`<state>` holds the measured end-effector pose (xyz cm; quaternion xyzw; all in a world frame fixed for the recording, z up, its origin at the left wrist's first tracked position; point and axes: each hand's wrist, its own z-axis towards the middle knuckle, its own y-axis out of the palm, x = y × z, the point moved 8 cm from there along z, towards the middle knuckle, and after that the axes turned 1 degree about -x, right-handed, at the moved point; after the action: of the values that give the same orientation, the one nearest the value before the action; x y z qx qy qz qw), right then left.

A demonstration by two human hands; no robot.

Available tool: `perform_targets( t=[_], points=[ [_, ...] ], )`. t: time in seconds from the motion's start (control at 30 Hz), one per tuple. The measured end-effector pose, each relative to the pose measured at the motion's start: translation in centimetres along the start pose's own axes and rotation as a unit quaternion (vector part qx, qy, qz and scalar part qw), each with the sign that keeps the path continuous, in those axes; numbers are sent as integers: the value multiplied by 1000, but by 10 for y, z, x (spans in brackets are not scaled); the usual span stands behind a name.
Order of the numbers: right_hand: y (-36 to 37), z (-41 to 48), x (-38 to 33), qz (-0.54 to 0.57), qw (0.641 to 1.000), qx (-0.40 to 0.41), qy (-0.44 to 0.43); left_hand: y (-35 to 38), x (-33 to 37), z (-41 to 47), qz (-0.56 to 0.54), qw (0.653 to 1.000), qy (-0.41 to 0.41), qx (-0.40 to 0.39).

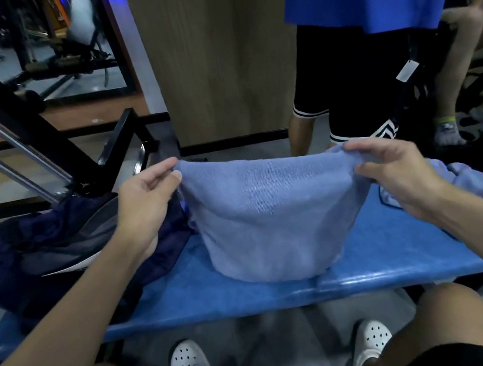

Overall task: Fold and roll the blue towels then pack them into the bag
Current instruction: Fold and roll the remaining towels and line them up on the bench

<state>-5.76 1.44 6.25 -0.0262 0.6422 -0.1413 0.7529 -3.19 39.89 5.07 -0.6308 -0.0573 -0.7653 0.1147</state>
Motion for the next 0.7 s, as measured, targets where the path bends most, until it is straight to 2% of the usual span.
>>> perform_targets(
  t=[0.13,0.3,0.5,0.6,0.7],
  points=[
    [2,0,1,25,1000,15,0,-3,-3,-1,-29,999,1,31],
    [-10,9,0,0,998,58,-22,-4,4,11,42,999,21,17],
    [-11,16,-2,-128,990,35,-42,-11,14,21,174,983,56,-10],
    [-17,16,-12,-216,971,64,-78,-18,21,24,207,976,66,1],
    [-14,16,-20,-261,959,60,-97,-12,32,21,230,970,73,-13]
  ],
)
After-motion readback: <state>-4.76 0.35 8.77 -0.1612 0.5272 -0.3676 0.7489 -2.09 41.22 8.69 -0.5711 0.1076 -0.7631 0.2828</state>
